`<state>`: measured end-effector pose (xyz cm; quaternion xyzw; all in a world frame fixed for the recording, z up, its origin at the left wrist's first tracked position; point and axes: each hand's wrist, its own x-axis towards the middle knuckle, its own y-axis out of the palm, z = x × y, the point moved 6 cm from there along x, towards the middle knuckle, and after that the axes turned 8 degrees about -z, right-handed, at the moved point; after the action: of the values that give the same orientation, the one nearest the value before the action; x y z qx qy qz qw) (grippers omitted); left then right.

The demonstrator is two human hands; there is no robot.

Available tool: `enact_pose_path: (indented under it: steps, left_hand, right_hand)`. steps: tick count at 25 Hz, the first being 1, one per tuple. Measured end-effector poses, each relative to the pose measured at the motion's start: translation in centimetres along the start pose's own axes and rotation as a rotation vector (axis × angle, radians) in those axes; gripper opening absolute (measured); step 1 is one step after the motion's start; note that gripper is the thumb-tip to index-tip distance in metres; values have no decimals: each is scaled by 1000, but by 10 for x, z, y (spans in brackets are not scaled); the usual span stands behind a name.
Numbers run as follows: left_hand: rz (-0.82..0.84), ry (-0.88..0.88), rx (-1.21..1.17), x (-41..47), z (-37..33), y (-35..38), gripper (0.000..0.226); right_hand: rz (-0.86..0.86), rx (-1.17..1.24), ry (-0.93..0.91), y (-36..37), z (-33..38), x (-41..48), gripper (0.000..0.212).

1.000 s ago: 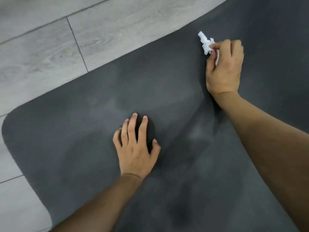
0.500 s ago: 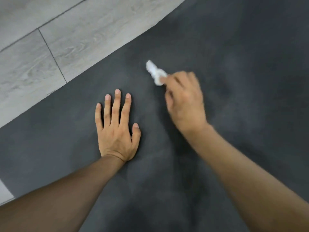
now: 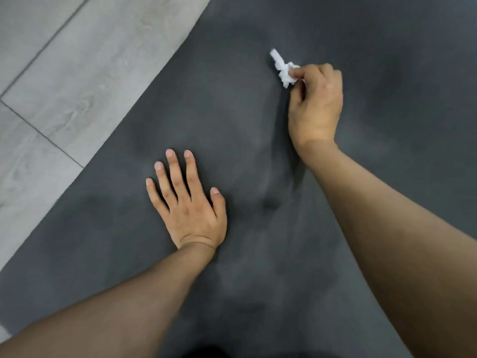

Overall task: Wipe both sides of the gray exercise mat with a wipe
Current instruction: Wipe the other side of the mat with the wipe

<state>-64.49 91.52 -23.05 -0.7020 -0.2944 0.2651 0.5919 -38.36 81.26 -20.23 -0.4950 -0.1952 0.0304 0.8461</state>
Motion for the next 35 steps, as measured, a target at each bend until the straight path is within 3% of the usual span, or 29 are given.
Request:
enact_pose_path:
  steps: [3, 5, 9, 11, 13, 16, 18, 22, 26, 30, 32, 35]
  left_hand:
    - [11, 16, 27, 1, 1, 2, 80]
    - [5, 16, 28, 2, 2, 1, 80]
    - [-18, 26, 27, -1, 0, -1, 75]
    - [-25, 13, 23, 0, 2, -1, 76]
    - [-42, 21, 15, -1, 1, 0, 78]
    - [-105, 19, 17, -2, 0, 1, 76]
    - [-128, 17, 18, -3, 0, 2, 75]
    - [-132, 19, 39, 1, -1, 1, 73]
    - [-75, 24, 84, -1, 3, 4, 71]
    - [141, 141, 98, 6, 9, 1, 73]
    - [235, 146, 79, 6, 12, 0, 86]
    - [418, 169, 42, 10, 11, -12, 126]
  right_hand:
    - [-34, -23, 26, -7, 11, -5, 23]
    - [18, 22, -59, -15, 32, -38, 21]
    - [369, 183, -609, -29, 96, -145, 20]
    - [392, 131, -794, -35, 67, -130, 21]
    - [204, 7, -594, -46, 6, -75, 16]
    - [-32, -33, 31, -64, -71, -38, 21]
    - [-104, 15, 186, -57, -72, -57, 23]
    - [-115, 88, 229, -60, -65, -70, 25]
    - [44, 91, -11, -61, -34, -100, 22]
    - [108, 201, 175, -65, -42, -83, 26]
    - [73, 148, 217, -62, -40, -85, 25]
    - [-9, -26, 322, -61, -36, -88, 24]
